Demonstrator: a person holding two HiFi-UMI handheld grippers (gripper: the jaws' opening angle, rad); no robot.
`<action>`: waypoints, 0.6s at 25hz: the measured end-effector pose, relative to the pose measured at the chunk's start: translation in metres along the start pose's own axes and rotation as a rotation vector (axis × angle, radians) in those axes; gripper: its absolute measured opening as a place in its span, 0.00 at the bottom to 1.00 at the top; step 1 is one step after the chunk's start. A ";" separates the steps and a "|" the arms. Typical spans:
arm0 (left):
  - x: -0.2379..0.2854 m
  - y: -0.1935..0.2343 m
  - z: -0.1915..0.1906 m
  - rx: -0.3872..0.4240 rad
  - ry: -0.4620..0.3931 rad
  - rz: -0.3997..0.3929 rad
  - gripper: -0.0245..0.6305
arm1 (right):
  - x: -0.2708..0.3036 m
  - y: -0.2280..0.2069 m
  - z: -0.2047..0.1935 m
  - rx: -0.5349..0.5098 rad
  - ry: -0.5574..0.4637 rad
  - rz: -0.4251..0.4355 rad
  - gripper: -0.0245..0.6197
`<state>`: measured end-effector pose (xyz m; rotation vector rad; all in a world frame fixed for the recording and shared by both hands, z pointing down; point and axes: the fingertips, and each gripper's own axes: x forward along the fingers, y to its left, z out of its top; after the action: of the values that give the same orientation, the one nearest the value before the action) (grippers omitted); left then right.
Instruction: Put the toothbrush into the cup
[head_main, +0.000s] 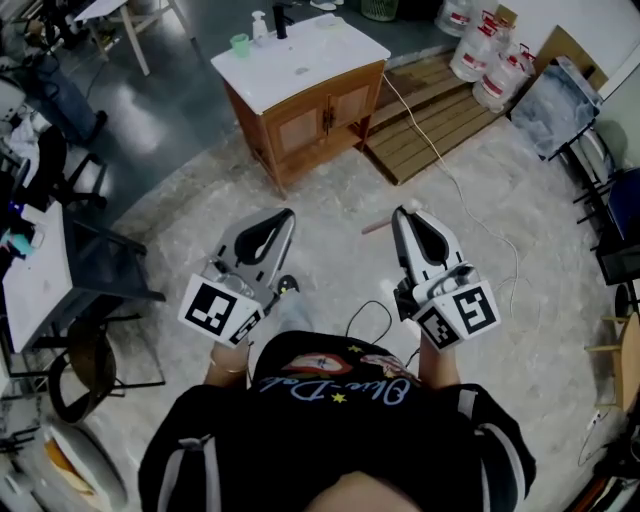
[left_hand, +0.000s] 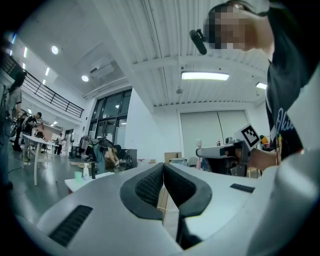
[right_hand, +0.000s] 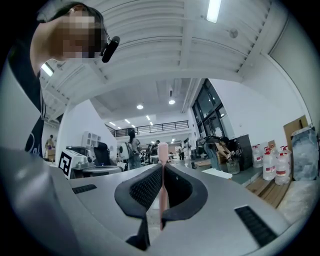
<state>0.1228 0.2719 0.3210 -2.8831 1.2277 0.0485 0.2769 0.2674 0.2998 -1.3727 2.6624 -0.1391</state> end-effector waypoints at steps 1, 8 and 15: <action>0.005 0.009 0.001 0.007 -0.007 -0.005 0.04 | 0.009 -0.003 0.000 -0.002 0.000 -0.003 0.05; 0.032 0.076 0.005 0.011 -0.014 -0.017 0.04 | 0.080 -0.012 0.002 -0.011 0.005 -0.010 0.05; 0.054 0.142 0.006 0.012 -0.025 -0.051 0.04 | 0.146 -0.018 0.004 -0.021 0.009 -0.036 0.05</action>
<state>0.0580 0.1346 0.3142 -2.8920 1.1465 0.0764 0.2086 0.1374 0.2859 -1.4296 2.6554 -0.1220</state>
